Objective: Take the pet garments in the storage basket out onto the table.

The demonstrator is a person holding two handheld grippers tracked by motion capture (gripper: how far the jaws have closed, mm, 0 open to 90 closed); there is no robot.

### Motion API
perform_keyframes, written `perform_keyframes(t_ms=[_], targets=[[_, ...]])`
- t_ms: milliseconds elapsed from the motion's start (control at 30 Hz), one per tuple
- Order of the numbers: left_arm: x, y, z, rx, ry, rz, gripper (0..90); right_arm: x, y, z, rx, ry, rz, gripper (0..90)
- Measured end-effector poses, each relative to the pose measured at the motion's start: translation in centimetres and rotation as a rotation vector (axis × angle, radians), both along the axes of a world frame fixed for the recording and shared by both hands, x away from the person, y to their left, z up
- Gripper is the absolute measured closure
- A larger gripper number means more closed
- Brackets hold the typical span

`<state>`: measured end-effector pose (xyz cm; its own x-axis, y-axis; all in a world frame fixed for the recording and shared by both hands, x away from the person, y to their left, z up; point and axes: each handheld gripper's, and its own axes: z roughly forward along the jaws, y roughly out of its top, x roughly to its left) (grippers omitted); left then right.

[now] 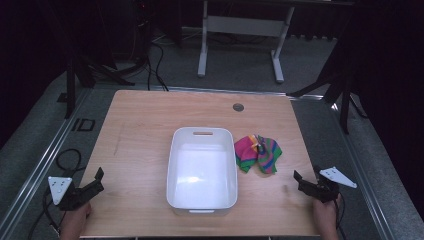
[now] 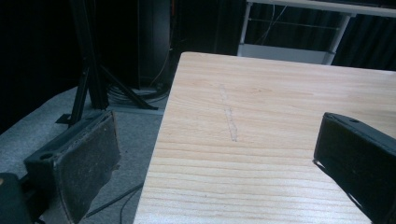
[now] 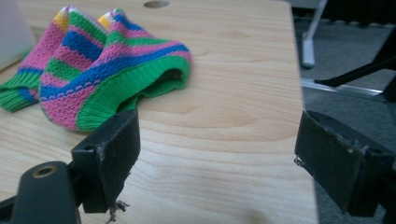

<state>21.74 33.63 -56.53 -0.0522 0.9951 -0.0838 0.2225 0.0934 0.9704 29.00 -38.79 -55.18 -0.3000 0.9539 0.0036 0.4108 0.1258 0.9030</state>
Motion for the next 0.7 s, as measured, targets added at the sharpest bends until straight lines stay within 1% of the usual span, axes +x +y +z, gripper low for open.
perform_keyframes(t_ms=[67, 100, 133, 300, 367, 400, 467, 533, 700], targets=[[0.0, 0.0, 0.0, 0.001, 0.000, 0.000, 0.9, -0.2, -0.1, 0.0, 0.008, -0.006, -0.009, 13.9], [0.0, 0.0, 0.0, 0.000, 0.000, 0.000, 0.9, -0.6, -0.4, -0.1, 0.019, -0.011, -0.024, 13.9], [0.0, 0.0, 0.0, 0.000, 0.000, 0.000, 0.9, -0.7, -0.5, -0.2, 0.021, -0.005, -0.030, 13.9], [0.0, 0.0, 0.0, 0.002, 0.001, 0.000, 0.9, -0.9, -0.6, -0.2, 0.018, 0.001, -0.042, 13.9], [0.0, 0.0, 0.0, 0.001, 0.001, 0.000, 0.9, -1.1, -0.8, -0.4, 0.006, 0.002, -0.073, 13.9], [0.0, 0.0, 0.0, 0.000, 0.001, 0.000, 0.9, -1.1, -0.8, -0.4, 0.015, 0.002, -0.077, 13.9], [0.0, 0.0, 0.0, 0.001, 0.001, 0.000, 0.9, -1.1, -0.9, -0.4, 0.020, -0.002, -0.081, 13.9], [0.0, 0.0, 0.0, 0.001, 0.000, 0.000, 0.9, -1.2, -1.2, -0.4, 0.043, -0.007, -0.086, 13.9], [0.0, 0.0, 0.0, 0.001, 0.000, 0.000, 0.9, -1.1, -1.1, -0.4, 0.040, -0.002, -0.085, 13.9]])
